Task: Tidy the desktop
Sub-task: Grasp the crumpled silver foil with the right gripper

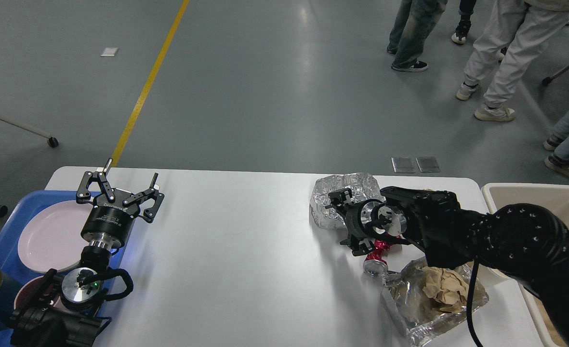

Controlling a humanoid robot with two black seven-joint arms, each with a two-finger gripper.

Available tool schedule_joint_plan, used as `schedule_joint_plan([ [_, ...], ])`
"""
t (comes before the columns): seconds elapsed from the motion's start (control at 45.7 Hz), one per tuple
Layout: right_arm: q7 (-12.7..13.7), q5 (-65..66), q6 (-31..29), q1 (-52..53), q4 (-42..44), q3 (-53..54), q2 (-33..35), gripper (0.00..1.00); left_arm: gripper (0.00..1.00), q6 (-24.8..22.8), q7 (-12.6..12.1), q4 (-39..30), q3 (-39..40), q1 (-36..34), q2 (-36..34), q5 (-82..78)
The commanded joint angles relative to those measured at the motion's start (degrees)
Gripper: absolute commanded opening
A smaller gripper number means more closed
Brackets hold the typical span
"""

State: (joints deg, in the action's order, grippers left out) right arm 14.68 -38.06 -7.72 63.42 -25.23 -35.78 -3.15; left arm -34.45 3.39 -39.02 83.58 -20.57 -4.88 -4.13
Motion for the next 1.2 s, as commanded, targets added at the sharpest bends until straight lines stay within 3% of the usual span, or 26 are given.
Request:
schedule_joint_plan([
  [0.0, 0.0, 0.01, 0.34, -1.11, 2.81, 0.98, -0.1, 0.94, 0.97, 0.0, 0.04, 0.0, 0.0, 0.0, 0.05, 0.0],
  [0.153, 0.09, 0.1, 0.87, -2.34, 4.14, 0.89, -0.19, 0.94, 0.97, 0.0, 0.04, 0.0, 0.0, 0.0, 0.05, 0.0],
  [0.263, 0.09, 0.18, 1.04, -3.57, 4.31, 0.89, -0.63, 0.84, 0.97, 0.0, 0.04, 0.0, 0.0, 0.0, -0.04, 0.0],
  [0.35, -0.09, 0.97, 1.48, -4.62, 4.23, 0.89, -0.9, 0.66, 0.97, 0.0, -0.05, 0.0, 0.0, 0.0, -0.04, 0.0],
  [0.569, -0.53, 2.91, 2.54, -4.89, 4.23, 0.89, -1.16, 0.44, 0.97, 0.0, 0.04, 0.0, 0.0, 0.0, -0.04, 0.0],
  [0.679, -0.7, 3.26, 2.62, -4.97, 4.14, 0.98, -0.98, 0.19, 0.97, 0.0, 0.03, 0.0, 0.0, 0.0, 0.05, 0.0],
  [0.722, -0.7, 3.35, 2.36, -5.15, 3.88, 0.98, -0.9, 0.02, 0.97, 0.0, -0.05, 0.0, 0.0, 0.0, -0.04, 0.0],
  [1.182, -0.18, 4.75, 1.66, -3.48, 1.94, 2.73, 0.33, 0.0, 0.97, 0.0, -0.05, 0.0, 0.0, 0.0, 0.05, 0.0],
])
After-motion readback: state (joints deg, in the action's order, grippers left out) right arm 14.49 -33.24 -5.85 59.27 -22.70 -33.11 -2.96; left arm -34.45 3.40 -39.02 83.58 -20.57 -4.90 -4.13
